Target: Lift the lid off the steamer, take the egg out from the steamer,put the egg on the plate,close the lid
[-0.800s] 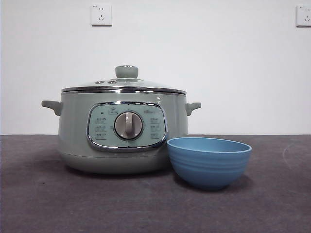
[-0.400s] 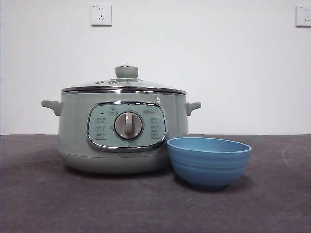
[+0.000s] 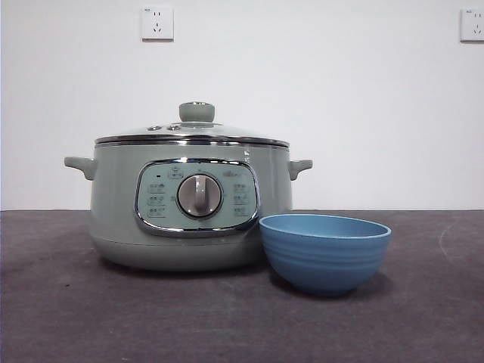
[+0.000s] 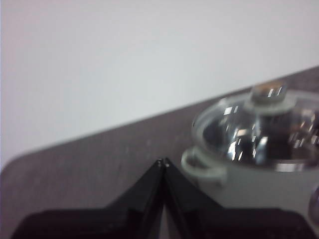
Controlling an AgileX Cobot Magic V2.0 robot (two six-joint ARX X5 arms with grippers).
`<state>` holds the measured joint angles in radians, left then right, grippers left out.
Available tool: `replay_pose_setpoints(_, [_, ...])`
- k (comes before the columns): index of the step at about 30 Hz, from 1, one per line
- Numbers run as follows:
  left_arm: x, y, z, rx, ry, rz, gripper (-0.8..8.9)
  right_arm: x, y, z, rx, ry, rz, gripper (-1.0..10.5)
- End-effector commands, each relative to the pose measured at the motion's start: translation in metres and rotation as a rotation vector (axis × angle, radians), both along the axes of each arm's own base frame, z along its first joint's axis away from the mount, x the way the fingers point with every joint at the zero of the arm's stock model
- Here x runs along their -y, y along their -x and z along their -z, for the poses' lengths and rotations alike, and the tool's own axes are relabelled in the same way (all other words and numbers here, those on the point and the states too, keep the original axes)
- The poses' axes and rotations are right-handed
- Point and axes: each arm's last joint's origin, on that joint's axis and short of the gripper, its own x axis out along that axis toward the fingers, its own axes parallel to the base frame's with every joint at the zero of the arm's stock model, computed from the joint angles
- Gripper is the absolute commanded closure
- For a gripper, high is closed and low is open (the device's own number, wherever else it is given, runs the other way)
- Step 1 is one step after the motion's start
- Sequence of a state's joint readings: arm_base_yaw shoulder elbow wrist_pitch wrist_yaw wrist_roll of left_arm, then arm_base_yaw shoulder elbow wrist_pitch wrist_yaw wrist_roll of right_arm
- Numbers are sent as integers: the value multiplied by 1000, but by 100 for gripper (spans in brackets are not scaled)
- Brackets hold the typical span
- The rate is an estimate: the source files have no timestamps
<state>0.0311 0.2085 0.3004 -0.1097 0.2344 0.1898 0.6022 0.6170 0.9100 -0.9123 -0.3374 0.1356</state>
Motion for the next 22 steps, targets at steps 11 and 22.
replay_pose_setpoints(11, [-4,-2,81,-72,123,-118,817,-1,-1,2,-6,0,4,945])
replay_pose_setpoints(22, [-4,0,92,-184,154,-154,817,0,-1,2,-8,1,4,945])
